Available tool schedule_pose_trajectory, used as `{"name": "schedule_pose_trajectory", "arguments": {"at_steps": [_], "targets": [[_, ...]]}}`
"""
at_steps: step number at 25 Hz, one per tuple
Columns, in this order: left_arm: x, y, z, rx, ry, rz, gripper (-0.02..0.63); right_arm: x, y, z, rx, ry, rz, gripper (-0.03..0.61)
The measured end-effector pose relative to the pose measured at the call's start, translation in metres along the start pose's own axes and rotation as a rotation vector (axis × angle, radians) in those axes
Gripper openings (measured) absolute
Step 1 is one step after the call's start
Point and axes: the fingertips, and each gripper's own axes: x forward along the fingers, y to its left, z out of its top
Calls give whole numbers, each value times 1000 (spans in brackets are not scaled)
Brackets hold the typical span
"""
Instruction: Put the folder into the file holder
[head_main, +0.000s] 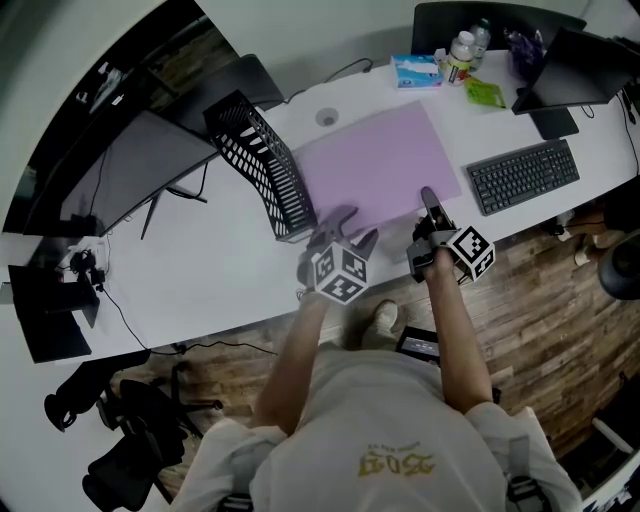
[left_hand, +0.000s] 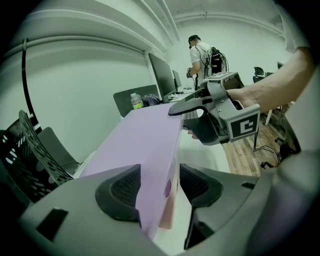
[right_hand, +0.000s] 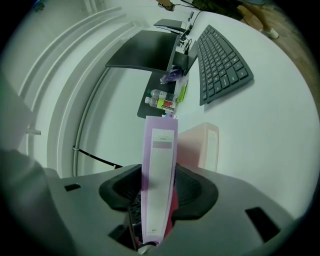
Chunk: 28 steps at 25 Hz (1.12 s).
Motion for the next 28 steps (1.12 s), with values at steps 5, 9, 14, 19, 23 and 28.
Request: {"name": "schedule_pose_trajectory", "arguments": {"at_steps": [5,9,14,19,23,28], "targets": [[-3,1,2,19,1,11,252,-3,11,5,-30,-15,25,199],[-5,4,6,34,-9,28,229,-5,23,10,-54,-24,41,198],[-8,6,5,35,-8,39,233,-5,27,11,-62,-33,42,198],[-13,5,2,50,-5,32,235,-7,31,12,-61,-39,48,196],[-16,3,0,59,0,33,227,-8,37,15,-85,-43,59,196],[-17,3,2,69,7,38,219,-9,51,17,-149,-33,77,196]]}}
